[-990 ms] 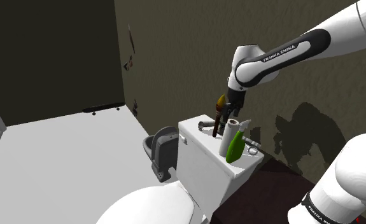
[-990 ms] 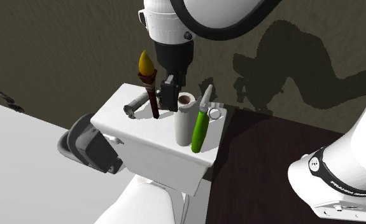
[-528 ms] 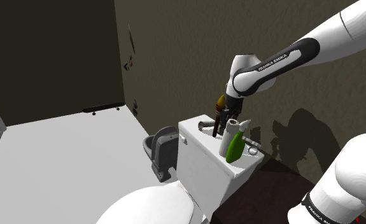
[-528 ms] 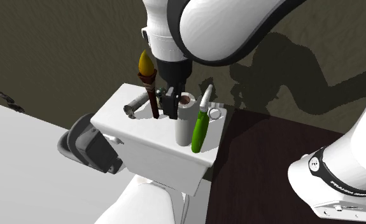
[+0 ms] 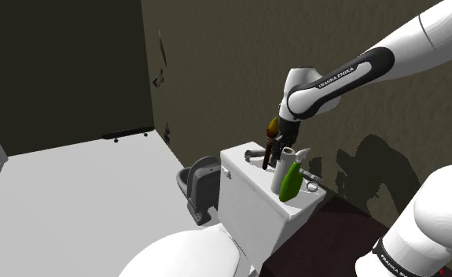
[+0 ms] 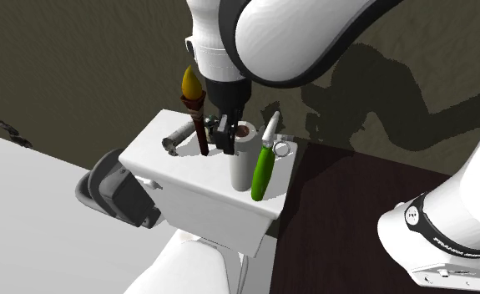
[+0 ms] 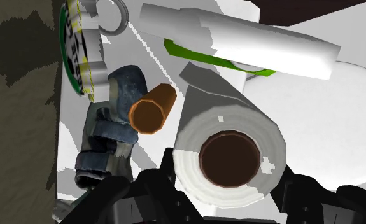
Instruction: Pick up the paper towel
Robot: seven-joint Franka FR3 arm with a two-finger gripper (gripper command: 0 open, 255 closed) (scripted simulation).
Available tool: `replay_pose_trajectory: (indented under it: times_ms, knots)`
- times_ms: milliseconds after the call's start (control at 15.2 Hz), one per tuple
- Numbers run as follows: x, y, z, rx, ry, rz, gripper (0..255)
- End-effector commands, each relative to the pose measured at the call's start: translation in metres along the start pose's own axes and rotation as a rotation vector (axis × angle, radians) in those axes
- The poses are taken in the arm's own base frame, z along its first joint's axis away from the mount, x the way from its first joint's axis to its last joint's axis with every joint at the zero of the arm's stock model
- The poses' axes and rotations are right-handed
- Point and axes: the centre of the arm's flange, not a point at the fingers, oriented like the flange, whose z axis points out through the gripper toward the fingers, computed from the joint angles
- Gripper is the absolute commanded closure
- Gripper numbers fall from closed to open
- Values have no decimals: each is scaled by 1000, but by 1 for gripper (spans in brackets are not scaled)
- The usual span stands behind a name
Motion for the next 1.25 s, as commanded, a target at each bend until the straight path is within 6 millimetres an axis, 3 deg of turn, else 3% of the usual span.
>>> replay_pose_trajectory:
  times_ms: [0, 1056, 1188]
  knots:
    - [0, 0, 0, 0, -1, 0, 255]
    - [-2, 1, -79, 0, -1, 0, 255]
    - [-2, 1, -80, 0, -1, 0, 255]
